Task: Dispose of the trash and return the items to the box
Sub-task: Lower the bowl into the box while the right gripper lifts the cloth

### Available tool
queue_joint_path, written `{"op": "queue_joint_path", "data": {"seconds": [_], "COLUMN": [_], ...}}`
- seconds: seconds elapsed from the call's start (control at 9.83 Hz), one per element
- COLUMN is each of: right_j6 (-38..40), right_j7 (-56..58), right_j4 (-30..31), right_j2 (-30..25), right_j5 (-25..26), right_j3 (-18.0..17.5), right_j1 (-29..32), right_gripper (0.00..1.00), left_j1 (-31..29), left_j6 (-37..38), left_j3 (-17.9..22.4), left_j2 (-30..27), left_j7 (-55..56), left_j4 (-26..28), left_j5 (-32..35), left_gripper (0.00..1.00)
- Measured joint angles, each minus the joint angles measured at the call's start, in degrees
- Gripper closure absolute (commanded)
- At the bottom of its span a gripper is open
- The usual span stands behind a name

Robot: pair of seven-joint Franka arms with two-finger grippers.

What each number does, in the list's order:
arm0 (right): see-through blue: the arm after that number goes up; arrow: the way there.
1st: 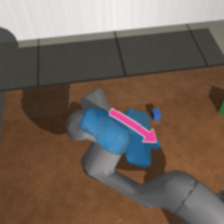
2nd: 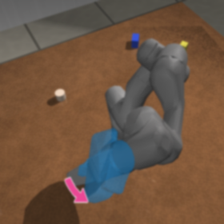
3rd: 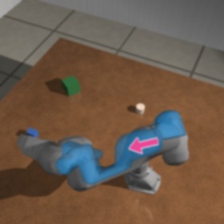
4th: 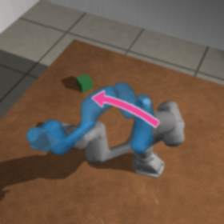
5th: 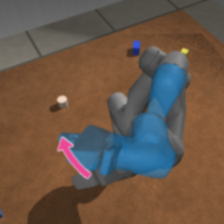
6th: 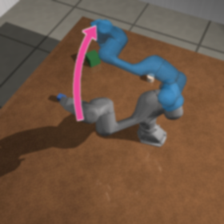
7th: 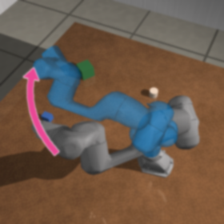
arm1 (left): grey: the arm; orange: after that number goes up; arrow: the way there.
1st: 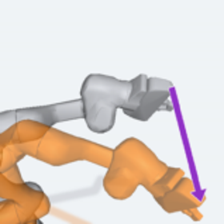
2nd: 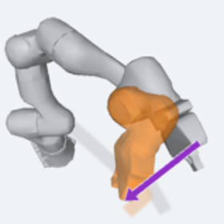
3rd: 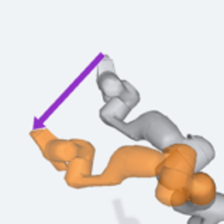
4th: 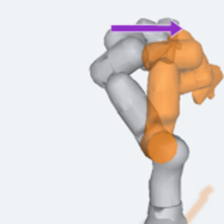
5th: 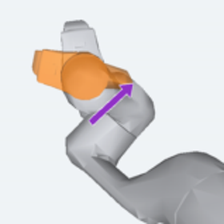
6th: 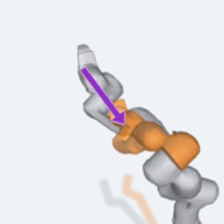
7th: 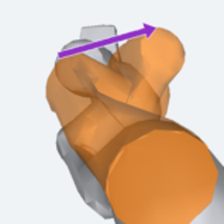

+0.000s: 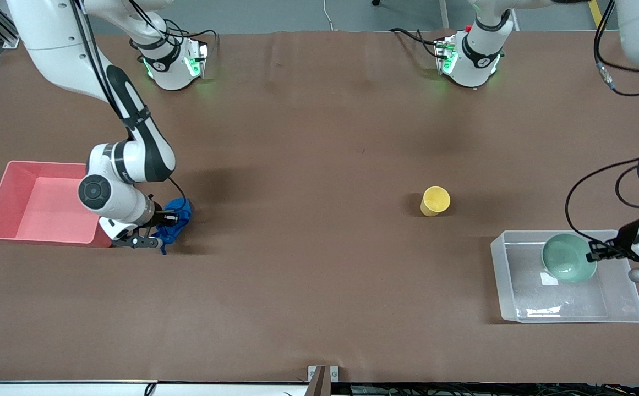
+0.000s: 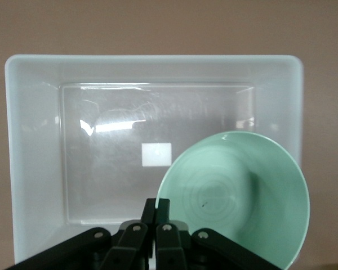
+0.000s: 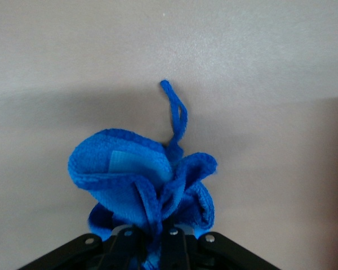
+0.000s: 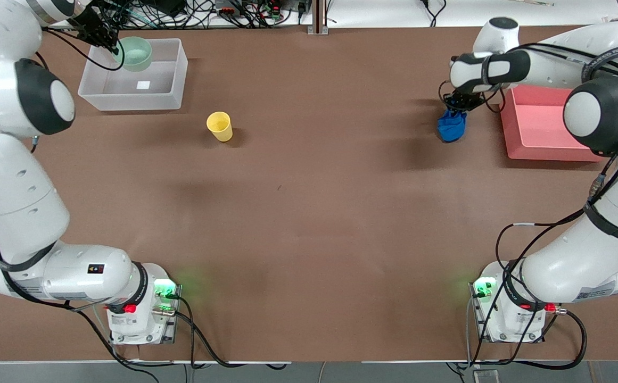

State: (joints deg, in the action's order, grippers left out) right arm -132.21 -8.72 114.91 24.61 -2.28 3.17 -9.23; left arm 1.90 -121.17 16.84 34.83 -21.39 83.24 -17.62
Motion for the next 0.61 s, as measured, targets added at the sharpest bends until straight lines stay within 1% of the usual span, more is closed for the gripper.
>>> {"op": "queue_joint_path", "data": {"seconds": [0.1,0.2,0.31,0.41,0.51,0.61], "right_j6": [7.8,15.7,21.8,24.8,25.5,24.9], "right_j7": [0.0,1.0,3.8,8.4,14.3,20.1], "right_j4": [-2.7,-5.8,-8.1,-8.9,-8.9,-8.6], "right_j2": [-4.0,-8.8,-13.3,-16.6,-18.1,-18.0], "right_j5": [0.0,0.2,1.5,4.0,6.1,6.9], "right_j3": [0.4,0.8,1.1,1.3,1.5,1.7], "right_j1": [0.2,1.2,3.3,6.7,11.1,15.8], "right_gripper": [0.99,0.99,0.99,0.99,0.99,0.99], "left_j1": [0.0,0.3,0.5,0.5,0.5,0.5], "left_j6": [-0.8,-3.1,-6.4,-9.9,-12.1,-12.7], "left_j3": [0.1,0.0,-0.1,-0.1,-0.2,-0.2], "left_j2": [2.5,4.4,6.1,8.1,9.9,10.8], "left_j7": [-0.2,-0.1,-0.1,-0.1,-0.2,-0.2], "left_j4": [-1.6,-2.2,-2.2,-2.2,-2.0,-1.7], "left_j5": [-1.0,-1.4,-2.1,-3.5,-4.7,-5.1], "left_gripper": [0.99,0.99,0.98,0.96,0.91,0.52]}}
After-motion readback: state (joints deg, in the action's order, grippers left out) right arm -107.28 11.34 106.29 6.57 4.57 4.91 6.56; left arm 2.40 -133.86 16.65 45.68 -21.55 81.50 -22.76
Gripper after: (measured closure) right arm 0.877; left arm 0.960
